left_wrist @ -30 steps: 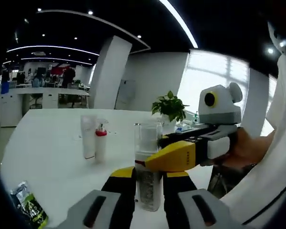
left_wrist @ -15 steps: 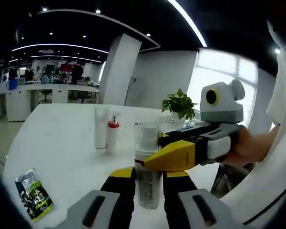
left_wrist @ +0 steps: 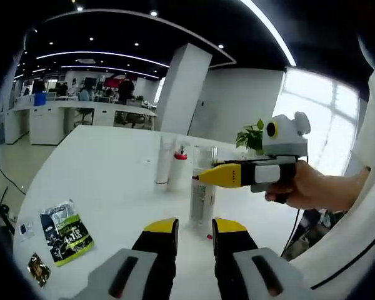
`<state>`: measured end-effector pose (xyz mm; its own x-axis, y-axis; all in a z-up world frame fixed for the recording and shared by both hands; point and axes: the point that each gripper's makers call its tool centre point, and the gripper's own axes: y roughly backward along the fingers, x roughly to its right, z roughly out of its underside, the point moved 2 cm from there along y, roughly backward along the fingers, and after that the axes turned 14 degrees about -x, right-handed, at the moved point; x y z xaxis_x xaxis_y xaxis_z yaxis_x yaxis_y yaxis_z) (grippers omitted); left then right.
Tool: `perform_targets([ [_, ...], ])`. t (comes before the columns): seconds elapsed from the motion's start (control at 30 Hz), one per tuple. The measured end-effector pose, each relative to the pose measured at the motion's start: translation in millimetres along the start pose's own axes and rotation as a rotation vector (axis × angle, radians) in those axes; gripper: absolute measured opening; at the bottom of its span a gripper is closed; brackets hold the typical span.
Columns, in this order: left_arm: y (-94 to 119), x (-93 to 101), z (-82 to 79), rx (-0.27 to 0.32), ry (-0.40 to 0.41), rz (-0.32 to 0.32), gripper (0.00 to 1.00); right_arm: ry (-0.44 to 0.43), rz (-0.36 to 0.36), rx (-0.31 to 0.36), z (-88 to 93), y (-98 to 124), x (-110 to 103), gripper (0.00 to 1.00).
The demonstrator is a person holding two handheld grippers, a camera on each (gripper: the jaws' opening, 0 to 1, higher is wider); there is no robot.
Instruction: Arrange the skincare products in the storage area until every visible bottle or jar stands upright without overlapping.
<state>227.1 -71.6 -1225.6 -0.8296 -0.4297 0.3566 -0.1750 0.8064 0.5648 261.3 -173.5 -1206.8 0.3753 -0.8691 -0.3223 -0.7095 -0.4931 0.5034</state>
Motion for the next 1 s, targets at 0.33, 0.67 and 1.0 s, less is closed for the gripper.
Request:
perform_targets([
  [0.33,12.9,-3.1,19.1,-0.02,0.069,-0.025,0.22,-0.024,0.111,-0.006,3.2,-11.1,58.8,0.19],
  [0.67,29.9,-0.7,18.7,-0.019,0.092,-0.058,0.22,0.007,0.199,-0.01,12.7,-32.8,102.6,0.19],
  [1.0,36.3,0.2,27.5,-0.041,0.118,-0.086,0.22,0.065,0.256,-0.018,22.2,-52.5,130.5,0.19],
])
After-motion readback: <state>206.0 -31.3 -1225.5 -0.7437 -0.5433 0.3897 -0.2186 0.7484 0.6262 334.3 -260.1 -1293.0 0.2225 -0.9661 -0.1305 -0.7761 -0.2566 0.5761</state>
